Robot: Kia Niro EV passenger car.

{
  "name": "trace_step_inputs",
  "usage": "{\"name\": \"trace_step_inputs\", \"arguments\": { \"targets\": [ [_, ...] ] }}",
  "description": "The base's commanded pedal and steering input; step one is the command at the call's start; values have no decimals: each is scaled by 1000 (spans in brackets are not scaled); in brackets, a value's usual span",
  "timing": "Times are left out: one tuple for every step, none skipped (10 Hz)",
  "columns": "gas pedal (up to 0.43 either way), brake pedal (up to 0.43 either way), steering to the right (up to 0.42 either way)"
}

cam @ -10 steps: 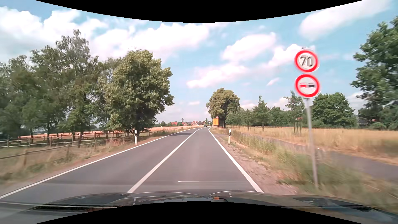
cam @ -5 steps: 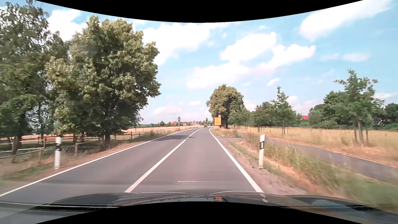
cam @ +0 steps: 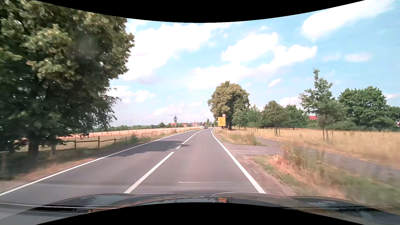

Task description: Follow the waypoints while adhering to traffic rules and regulations

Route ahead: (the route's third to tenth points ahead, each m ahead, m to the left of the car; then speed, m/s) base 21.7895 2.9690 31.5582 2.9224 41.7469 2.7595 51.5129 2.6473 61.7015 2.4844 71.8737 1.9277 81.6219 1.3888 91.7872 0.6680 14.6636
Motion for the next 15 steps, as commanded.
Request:
{"name": "trace_step_inputs", "arguments": {
  "targets": [
    [59, 0, -3],
    [59, 0, -3],
    [59, 0, -3],
    [59, 0, -3],
    [59, 0, -3],
    [59, 0, -3],
    [59, 0, -2],
    [67, 0, -2],
    [67, 0, -2],
    [67, 0, -1],
    [67, 0, -1],
    [67, 0, -1],
    [79, 0, 1],
    [87, 0, 0],
    [87, 0, 0]
  ]
}}
